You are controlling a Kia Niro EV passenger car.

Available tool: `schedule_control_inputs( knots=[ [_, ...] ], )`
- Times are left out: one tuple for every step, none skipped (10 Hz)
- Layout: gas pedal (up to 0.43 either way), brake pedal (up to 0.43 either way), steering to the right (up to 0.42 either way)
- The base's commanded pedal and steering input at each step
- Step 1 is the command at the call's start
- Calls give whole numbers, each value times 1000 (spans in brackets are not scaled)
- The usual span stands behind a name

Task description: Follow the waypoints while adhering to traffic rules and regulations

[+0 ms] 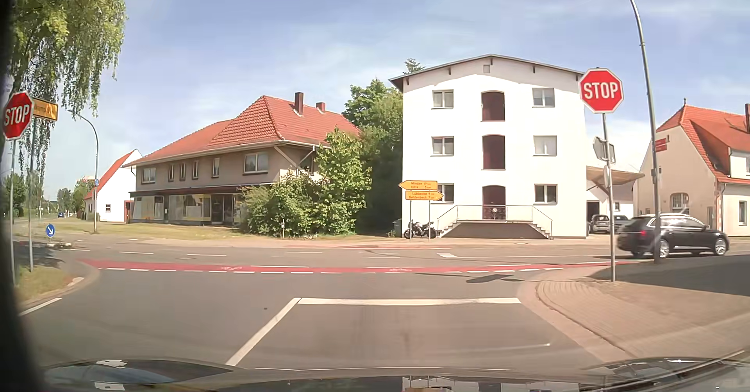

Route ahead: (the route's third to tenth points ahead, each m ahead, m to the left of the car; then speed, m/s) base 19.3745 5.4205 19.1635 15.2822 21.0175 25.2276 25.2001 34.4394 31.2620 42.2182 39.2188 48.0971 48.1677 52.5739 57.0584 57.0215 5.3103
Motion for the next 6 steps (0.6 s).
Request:
schedule_control_inputs(
  knots=[
    [0,250,-2],
    [0,262,-2],
    [0,268,-3],
    [0,280,-2],
    [0,287,-3],
    [0,299,-2]
  ],
)
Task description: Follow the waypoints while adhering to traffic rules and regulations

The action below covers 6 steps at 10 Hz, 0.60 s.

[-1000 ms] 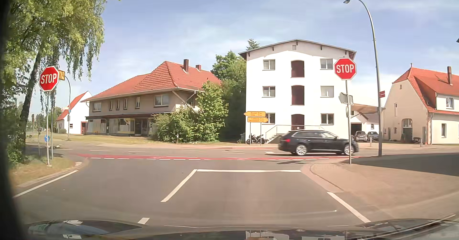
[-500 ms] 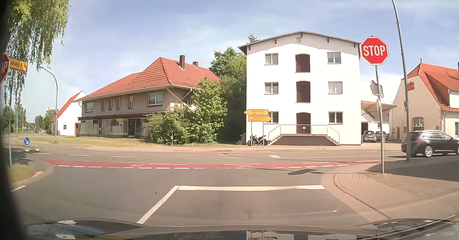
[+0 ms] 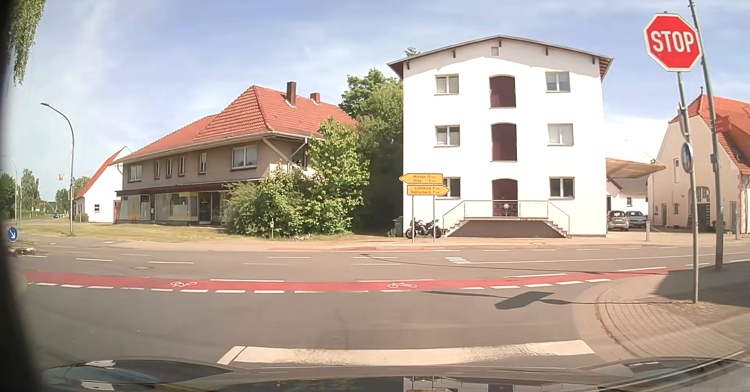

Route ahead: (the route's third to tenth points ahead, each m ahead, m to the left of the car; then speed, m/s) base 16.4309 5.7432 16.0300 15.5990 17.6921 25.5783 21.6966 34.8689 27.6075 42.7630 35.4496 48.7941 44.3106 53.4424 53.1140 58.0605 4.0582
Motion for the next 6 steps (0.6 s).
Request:
schedule_control_inputs(
  knots=[
    [0,317,-3],
    [0,329,-3],
    [0,341,-3],
    [0,341,-3],
    [0,348,-3],
    [0,348,-3]
  ],
)
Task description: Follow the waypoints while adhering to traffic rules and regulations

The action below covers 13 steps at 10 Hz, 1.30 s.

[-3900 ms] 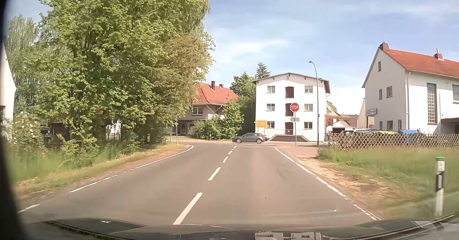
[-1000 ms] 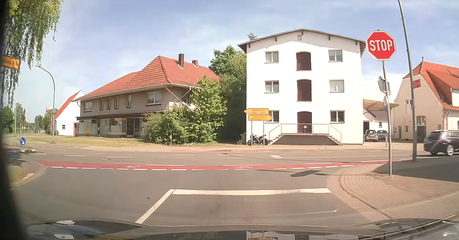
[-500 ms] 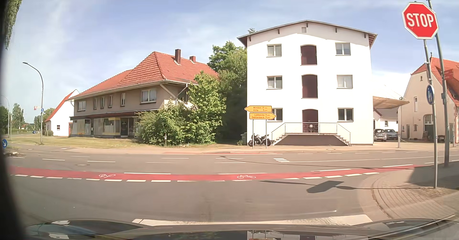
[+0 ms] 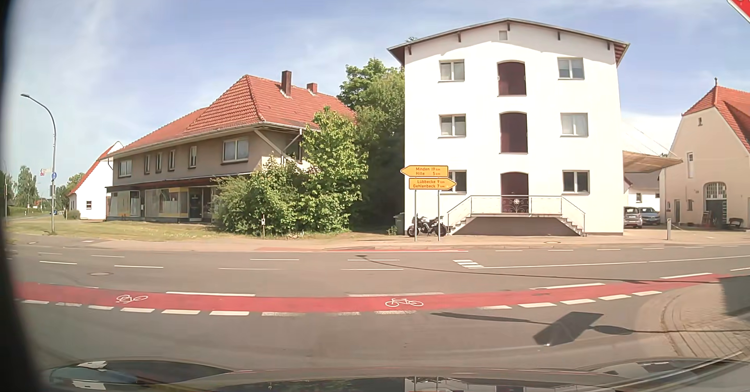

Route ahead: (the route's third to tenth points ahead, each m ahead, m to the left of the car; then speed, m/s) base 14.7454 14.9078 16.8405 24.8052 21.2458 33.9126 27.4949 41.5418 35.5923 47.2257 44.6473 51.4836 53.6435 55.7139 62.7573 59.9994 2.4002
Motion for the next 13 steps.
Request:
schedule_control_inputs(
  knots=[
    [0,341,-3],
    [0,329,-3],
    [0,323,-3],
    [0,305,-3],
    [0,268,-3],
    [0,226,-3],
    [0,183,-3],
    [0,165,-3],
    [0,152,-3],
    [0,140,-3],
    [0,122,-3],
    [0,61,-3],
    [0,12,-3]
  ],
)
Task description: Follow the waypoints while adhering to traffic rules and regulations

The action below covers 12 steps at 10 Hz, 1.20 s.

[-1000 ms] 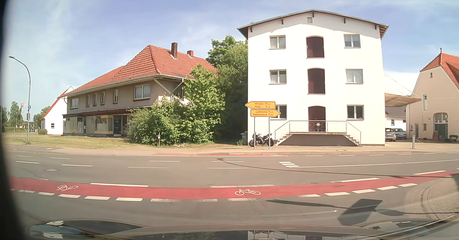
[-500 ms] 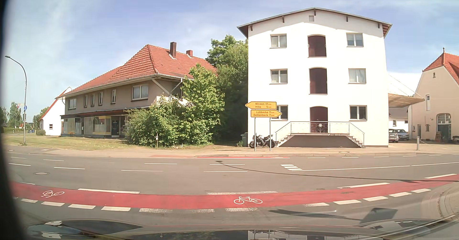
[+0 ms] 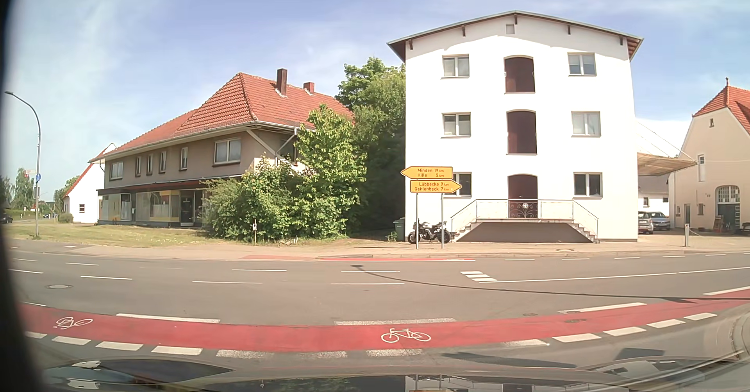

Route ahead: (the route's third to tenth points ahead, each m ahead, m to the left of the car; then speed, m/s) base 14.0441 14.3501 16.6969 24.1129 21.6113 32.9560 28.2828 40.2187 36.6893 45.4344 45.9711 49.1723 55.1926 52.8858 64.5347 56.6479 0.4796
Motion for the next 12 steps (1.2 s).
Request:
schedule_control_inputs(
  knots=[
    [0,0,-3],
    [0,0,-4],
    [0,0,-3],
    [0,0,-3],
    [0,0,-3],
    [0,0,-3],
    [0,0,-3],
    [0,0,-3],
    [0,0,-3],
    [0,0,-3],
    [0,0,-2],
    [0,0,-2]
  ],
)
